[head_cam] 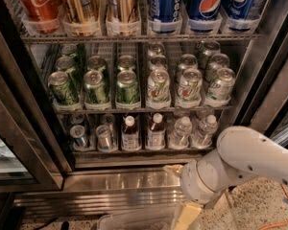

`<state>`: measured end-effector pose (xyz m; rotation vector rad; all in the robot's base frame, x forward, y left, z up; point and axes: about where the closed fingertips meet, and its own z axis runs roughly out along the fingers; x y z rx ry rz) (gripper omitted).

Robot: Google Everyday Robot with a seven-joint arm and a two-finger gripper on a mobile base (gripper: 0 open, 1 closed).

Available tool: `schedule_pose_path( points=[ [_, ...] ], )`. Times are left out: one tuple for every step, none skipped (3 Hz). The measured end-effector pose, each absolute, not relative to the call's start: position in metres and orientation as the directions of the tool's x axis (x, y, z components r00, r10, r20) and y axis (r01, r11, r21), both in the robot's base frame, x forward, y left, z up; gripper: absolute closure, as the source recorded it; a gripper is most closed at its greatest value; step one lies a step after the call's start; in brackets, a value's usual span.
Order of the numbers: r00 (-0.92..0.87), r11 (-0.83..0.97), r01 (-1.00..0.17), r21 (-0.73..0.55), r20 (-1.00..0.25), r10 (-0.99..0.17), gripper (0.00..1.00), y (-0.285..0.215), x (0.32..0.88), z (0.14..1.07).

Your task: Pick redbull can from bottom shelf of fridge

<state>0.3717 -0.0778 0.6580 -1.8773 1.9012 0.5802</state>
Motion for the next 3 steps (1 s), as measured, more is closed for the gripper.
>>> schedule_pose_path(
  points=[
    [0.0,-0.011,-1.0,0.013,-0.616,-0.788,0.0,-0.054,0.376,0.635],
    [0.025,-0.048,-0.999,0.018,-0.639,-0.769,0.0,-0.038,0.377,0.632],
    [0.025,-0.048,-0.999,0.018,-0.639,-0.769,0.0,-0.038,0.377,0.632]
  ],
)
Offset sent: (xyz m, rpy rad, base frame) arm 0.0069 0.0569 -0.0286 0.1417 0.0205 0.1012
